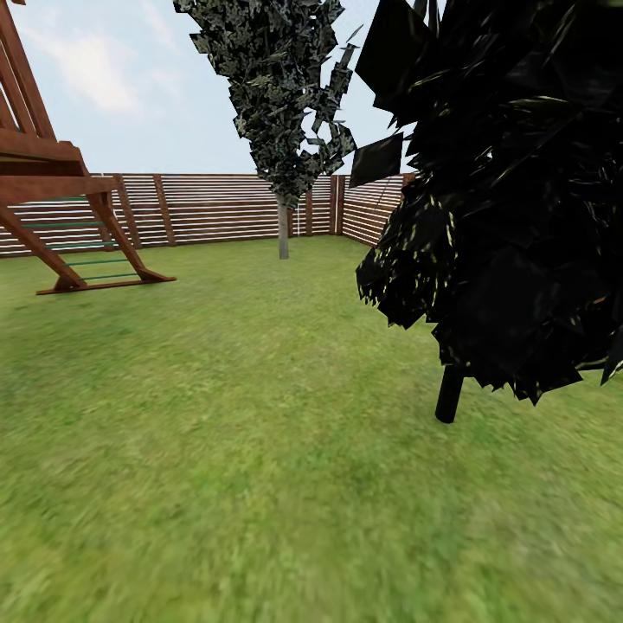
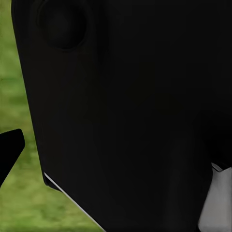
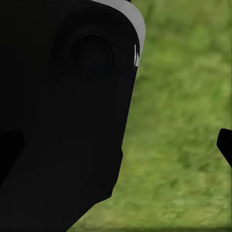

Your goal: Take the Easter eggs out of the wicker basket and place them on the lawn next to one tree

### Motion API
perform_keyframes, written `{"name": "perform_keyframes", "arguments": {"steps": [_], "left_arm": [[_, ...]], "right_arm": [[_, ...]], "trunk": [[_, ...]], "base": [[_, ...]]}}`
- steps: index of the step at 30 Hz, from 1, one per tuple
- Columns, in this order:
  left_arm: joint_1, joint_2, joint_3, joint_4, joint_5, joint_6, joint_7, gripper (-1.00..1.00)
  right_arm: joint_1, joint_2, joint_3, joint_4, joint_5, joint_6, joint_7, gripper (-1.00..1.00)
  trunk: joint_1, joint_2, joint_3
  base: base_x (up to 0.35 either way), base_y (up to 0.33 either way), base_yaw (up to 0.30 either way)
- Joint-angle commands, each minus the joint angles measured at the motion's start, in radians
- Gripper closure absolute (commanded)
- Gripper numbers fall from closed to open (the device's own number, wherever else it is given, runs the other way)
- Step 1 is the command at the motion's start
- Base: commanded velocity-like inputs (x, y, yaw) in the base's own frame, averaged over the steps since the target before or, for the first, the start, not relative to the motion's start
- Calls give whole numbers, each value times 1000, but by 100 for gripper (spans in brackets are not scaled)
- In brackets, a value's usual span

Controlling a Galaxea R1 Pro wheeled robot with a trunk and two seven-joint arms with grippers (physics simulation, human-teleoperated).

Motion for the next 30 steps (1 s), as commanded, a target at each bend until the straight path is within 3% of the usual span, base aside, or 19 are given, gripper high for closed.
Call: {"name": "perform_keyframes", "arguments": {"steps": [1,30], "left_arm": [[1,0,-1,-2,-1,0,-2,-100],[1,0,-1,-2,-1,0,-2,-100]], "right_arm": [[-1,0,5,2,1,-1,1,-100],[-1,0,5,2,1,-1,1,-100]], "trunk": [[0,0,-1],[0,0,-1]], "base": [[0,0,0],[0,0,0]]}}
